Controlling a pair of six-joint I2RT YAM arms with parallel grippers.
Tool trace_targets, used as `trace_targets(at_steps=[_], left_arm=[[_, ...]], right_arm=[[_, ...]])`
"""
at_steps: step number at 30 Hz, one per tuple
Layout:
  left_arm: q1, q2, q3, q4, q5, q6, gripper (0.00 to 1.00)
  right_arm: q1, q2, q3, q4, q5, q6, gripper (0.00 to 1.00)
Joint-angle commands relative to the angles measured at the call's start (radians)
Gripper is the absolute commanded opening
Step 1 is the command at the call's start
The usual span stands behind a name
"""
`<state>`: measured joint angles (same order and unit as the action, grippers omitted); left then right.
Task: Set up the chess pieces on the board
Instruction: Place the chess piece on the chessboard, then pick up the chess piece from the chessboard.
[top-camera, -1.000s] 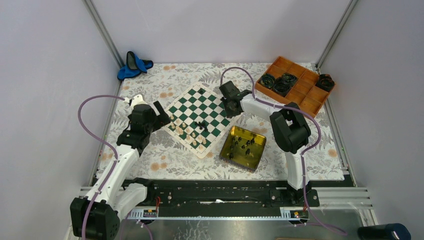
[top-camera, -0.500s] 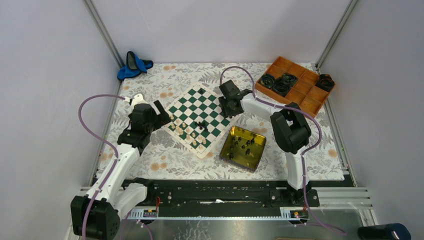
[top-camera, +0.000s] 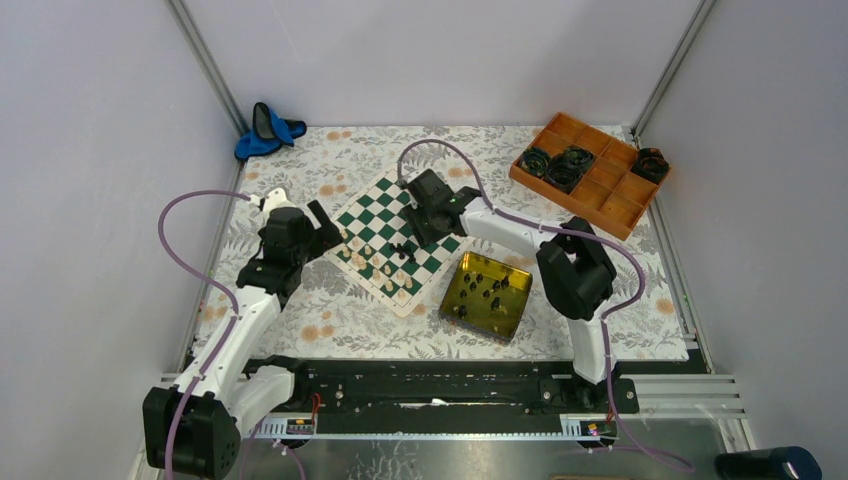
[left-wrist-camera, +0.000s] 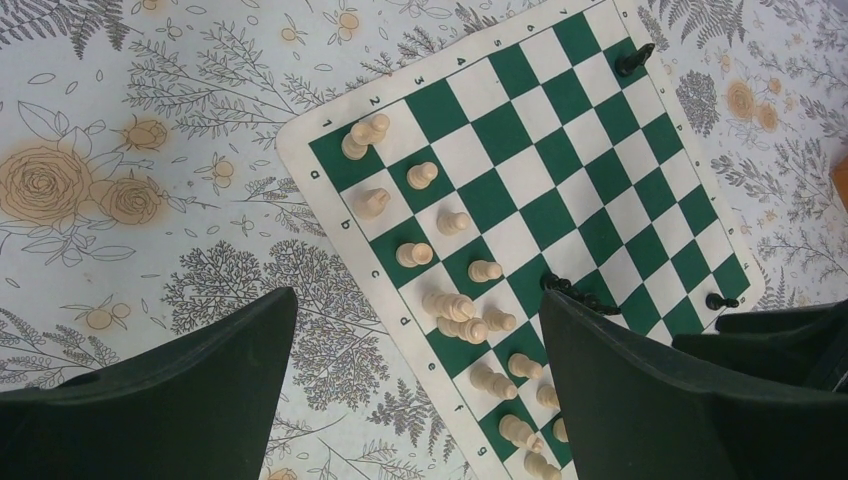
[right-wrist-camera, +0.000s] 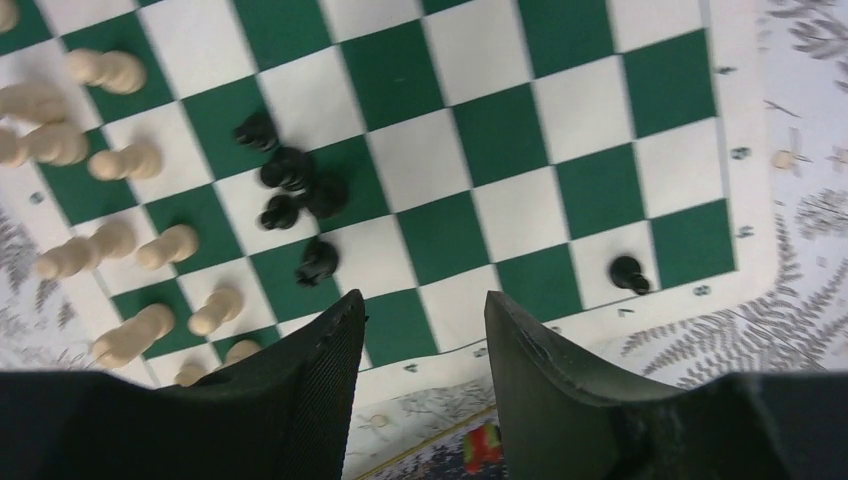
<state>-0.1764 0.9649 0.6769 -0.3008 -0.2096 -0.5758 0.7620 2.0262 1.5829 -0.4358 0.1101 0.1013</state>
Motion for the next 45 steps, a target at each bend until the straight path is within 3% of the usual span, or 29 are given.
trace_targets(at_steps=[1,29,41,45], left_arm=[[-0.006,0.003,-0.012,0.065,-0.015,-0.018,0.99],[-0.004,-0.011,-0.009,0.049,-0.026,0.023,0.99],[-0.004,-0.013,-0.011,0.046,-0.029,0.042,0.99],[-0.005,-0.015,-0.015,0.046,-0.028,0.042,0.99]], right_arm=[[0.035,-0.024,0.027,0.006,-0.061,-0.047,0.54],[0.078,0.111,0.124,-0.023,-0.132,-0.039,0.50],[0.081,0.141,0.127,-0.032,-0.150,-0.024,0.44],[0.082,0.146,0.123,-0.032,-0.149,-0.021,0.36]])
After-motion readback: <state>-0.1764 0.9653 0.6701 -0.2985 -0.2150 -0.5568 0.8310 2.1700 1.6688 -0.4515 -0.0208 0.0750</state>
